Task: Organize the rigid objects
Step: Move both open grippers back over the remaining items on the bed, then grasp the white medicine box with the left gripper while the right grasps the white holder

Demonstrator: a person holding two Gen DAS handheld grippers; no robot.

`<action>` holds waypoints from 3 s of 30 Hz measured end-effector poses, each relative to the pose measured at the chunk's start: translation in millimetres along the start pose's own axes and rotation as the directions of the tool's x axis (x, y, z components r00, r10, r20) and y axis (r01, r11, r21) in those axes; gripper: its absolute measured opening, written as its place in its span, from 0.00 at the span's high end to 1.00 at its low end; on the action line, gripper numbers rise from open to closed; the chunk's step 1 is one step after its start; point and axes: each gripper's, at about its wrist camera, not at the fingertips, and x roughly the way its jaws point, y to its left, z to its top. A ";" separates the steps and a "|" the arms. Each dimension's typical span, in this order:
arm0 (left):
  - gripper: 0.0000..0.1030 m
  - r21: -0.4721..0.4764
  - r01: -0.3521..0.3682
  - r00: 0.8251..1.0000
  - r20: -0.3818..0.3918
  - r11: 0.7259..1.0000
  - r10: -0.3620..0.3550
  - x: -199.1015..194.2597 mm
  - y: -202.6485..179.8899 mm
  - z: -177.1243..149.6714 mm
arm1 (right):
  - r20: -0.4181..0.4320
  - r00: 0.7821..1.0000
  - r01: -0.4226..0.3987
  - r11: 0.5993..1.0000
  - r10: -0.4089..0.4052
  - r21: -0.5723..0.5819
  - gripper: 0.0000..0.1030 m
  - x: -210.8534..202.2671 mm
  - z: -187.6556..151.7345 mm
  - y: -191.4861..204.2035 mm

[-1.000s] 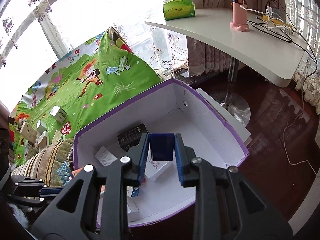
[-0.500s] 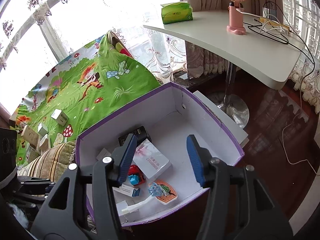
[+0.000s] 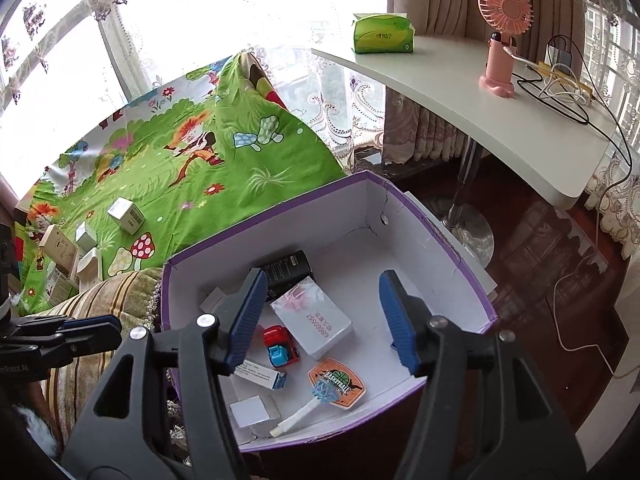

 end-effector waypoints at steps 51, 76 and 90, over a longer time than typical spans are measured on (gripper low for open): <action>0.41 -0.323 -0.445 0.864 0.091 0.835 0.496 -173.0 230.9 -54.6 | -0.211 0.951 -0.293 0.868 0.224 -0.401 0.17 45.7 -22.8 249.9; 0.42 -0.112 -0.601 0.797 -0.007 0.792 0.604 -127.2 250.1 -19.7 | -0.366 0.920 -0.347 0.717 0.138 -0.604 0.17 131.5 -39.1 372.1; 0.60 -0.062 -0.598 0.801 -0.043 0.799 0.597 -107.4 247.6 -24.9 | -0.401 0.909 -0.356 0.716 0.115 -0.600 0.17 160.2 -39.4 388.4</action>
